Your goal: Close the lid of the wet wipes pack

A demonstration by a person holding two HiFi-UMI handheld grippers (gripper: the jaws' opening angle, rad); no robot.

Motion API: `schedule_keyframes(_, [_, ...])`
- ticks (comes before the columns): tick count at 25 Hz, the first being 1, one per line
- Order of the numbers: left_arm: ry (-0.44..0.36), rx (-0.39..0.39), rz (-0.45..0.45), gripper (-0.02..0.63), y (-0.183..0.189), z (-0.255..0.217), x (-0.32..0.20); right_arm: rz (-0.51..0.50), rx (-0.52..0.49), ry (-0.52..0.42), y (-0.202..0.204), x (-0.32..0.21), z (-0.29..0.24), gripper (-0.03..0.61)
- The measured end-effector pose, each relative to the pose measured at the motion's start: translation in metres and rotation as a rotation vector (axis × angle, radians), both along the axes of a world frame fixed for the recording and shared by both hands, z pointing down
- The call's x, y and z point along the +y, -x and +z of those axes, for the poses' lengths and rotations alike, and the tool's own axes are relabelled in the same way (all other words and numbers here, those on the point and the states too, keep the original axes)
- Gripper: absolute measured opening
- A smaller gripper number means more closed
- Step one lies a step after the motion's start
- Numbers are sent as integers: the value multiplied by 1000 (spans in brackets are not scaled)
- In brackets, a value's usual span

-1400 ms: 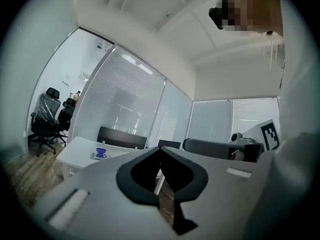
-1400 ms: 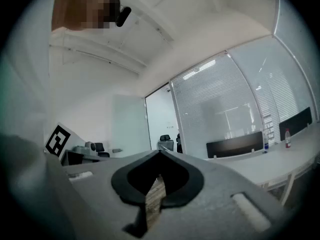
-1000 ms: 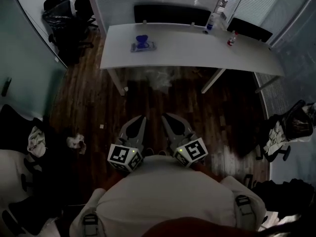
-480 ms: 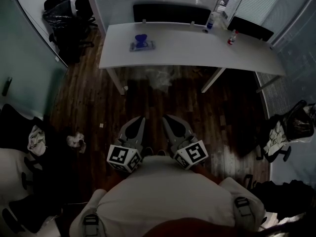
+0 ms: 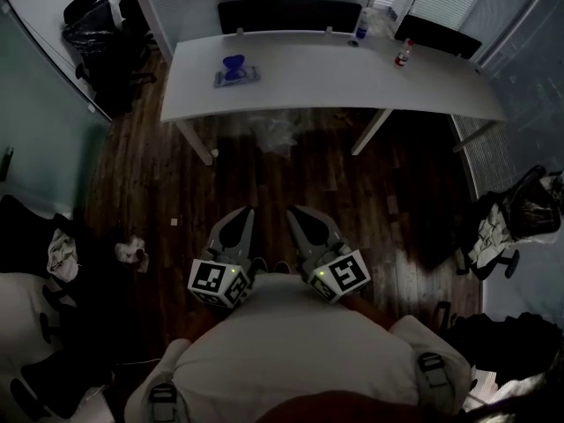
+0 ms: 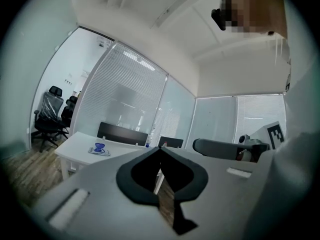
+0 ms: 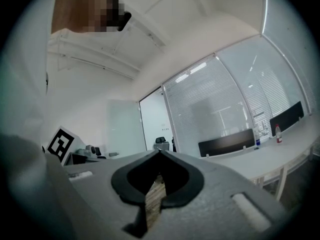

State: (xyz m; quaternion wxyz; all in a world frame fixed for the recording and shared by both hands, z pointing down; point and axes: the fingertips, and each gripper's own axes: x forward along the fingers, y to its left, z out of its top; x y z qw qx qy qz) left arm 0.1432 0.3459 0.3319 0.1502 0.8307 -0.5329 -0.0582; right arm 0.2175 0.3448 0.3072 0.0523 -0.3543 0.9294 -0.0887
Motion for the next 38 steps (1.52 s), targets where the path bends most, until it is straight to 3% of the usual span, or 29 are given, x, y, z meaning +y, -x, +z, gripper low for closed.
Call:
schedule_keyframes(12, [-10, -7, 42, 3, -25, 0, -31, 48, -1, 0, -24, -19, 6, 0])
schedule_keyframes(21, [4, 9, 66, 3, -8, 19, -87, 85, 4, 22, -9, -69, 25, 0])
schedule_keyframes(26, [16, 39, 68, 3, 20, 28, -141, 101, 24, 40, 16, -122, 36, 0])
schedule_keyframes(38, [37, 25, 87, 3, 144, 31, -337, 112, 48, 81, 142, -320, 39, 0])
